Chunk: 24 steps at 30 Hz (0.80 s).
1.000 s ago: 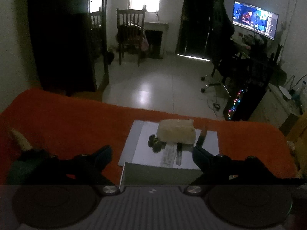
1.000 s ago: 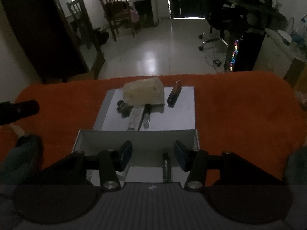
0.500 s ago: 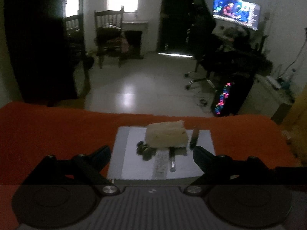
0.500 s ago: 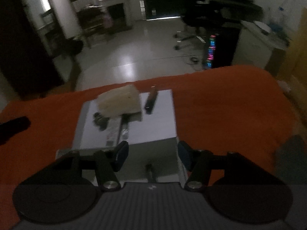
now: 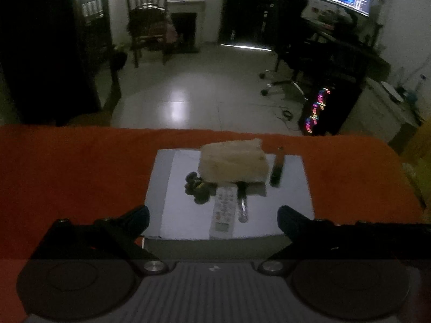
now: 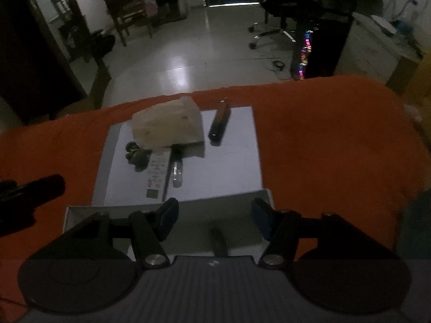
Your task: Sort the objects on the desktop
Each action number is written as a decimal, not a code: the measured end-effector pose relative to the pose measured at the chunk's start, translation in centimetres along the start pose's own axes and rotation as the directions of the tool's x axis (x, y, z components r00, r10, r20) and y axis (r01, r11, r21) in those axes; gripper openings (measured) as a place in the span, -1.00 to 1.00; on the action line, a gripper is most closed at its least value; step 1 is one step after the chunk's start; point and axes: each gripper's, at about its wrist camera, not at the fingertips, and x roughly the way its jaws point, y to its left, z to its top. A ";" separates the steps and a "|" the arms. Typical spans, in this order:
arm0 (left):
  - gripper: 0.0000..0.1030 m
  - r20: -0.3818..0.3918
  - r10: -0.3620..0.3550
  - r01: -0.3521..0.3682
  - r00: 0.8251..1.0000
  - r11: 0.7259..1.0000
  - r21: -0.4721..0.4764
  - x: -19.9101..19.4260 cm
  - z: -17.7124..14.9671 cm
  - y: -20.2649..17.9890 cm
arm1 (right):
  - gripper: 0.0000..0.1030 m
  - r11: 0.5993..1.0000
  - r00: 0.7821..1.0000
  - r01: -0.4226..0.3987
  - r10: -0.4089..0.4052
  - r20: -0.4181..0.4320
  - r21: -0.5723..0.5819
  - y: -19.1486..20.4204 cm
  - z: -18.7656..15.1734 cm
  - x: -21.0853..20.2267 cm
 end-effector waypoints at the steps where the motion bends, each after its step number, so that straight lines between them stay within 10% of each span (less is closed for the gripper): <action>1: 1.00 -0.003 0.003 -0.003 1.000 1.000 0.001 0.7 0.2 0.1 | 0.26 1.000 1.000 -0.009 0.008 -0.004 -0.012 0.2 0.3 0.4; 24: 0.97 -0.133 -0.098 0.101 0.986 0.995 0.017 6.4 2.1 6.0 | 0.31 0.997 0.999 0.041 -0.039 -0.035 0.070 3.4 5.2 0.6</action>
